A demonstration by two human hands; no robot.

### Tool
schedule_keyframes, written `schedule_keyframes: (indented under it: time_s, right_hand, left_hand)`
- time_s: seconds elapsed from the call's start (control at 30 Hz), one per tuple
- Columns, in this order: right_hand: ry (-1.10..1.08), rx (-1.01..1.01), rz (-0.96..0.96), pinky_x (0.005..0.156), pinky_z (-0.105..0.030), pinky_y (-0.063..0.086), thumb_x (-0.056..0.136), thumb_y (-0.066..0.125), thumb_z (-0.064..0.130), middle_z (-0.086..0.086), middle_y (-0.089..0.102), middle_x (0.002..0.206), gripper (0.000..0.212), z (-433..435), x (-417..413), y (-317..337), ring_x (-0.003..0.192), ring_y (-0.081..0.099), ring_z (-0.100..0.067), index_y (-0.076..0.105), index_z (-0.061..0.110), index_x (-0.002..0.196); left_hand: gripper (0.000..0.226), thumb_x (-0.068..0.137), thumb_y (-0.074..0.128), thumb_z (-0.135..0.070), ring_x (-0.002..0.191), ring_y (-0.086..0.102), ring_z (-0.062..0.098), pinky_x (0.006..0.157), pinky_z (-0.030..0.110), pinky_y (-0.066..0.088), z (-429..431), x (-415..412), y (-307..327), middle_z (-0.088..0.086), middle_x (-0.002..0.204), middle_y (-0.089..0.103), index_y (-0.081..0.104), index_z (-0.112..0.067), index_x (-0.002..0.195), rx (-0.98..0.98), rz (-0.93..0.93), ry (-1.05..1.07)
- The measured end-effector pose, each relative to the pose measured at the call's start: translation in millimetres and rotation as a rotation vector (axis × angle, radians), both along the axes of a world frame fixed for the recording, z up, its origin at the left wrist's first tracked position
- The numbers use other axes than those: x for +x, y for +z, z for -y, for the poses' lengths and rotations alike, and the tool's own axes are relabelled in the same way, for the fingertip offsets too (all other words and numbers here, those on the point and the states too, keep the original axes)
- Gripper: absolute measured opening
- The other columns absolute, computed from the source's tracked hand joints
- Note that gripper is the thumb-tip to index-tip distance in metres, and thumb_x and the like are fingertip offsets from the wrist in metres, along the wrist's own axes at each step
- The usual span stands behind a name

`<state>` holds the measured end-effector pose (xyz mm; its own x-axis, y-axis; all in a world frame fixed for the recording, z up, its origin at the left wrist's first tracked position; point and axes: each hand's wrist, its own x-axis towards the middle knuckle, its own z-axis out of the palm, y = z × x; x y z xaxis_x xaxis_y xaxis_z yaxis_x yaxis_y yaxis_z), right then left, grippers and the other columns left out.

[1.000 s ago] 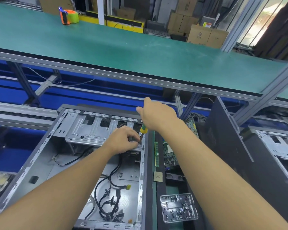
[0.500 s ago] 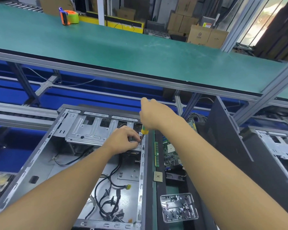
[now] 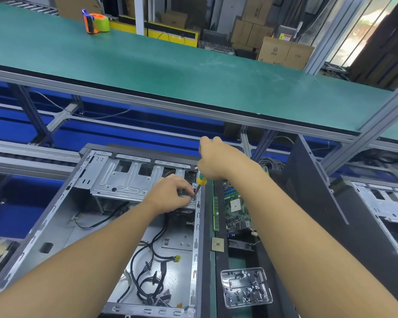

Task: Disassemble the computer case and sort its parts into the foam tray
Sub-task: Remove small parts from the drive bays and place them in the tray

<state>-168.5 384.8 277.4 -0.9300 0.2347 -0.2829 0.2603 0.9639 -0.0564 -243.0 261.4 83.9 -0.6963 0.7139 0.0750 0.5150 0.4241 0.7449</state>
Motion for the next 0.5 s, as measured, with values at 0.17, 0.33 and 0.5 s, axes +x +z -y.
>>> schedule_keyframes:
  time_s: [0.17,0.33,0.5]
  right_hand:
    - [-0.039,0.02,0.032,0.076,-0.043,0.038,0.1,0.05,0.04,-0.016,0.031,0.143,0.048,-0.9,-2.0,-0.7,0.121,0.042,-0.039,0.036,0.011,0.137]
    - [-0.027,0.08,-0.122,0.055,-0.036,0.034,0.106,0.041,0.024,-0.012,0.057,0.106,0.025,0.6,-1.3,-8.0,0.079,0.053,-0.029,0.039,0.009,0.125]
    - [0.067,-0.119,-0.014,0.083,-0.042,0.042,0.094,0.051,0.015,-0.005,0.038,0.119,0.031,0.5,-2.9,-0.9,0.12,0.036,-0.03,0.045,0.017,0.125]
  left_hand:
    - [0.015,0.071,0.067,-0.033,0.105,0.052,-0.001,0.096,0.036,0.047,0.3,0.9,1.8,-0.029,0.095,0.068,0.073,-0.046,0.077,0.001,0.004,-0.001]
    - [0.015,0.073,0.068,-0.032,0.106,0.051,-0.003,0.097,0.036,0.046,0.9,1.0,3.1,-0.03,0.096,0.067,0.073,-0.044,0.08,-0.014,0.003,-0.006]
    - [0.019,0.073,0.069,-0.028,0.104,0.052,-0.002,0.096,0.035,0.047,1.1,1.8,4.7,-0.027,0.096,0.068,0.071,-0.047,0.077,-0.023,-0.014,-0.013]
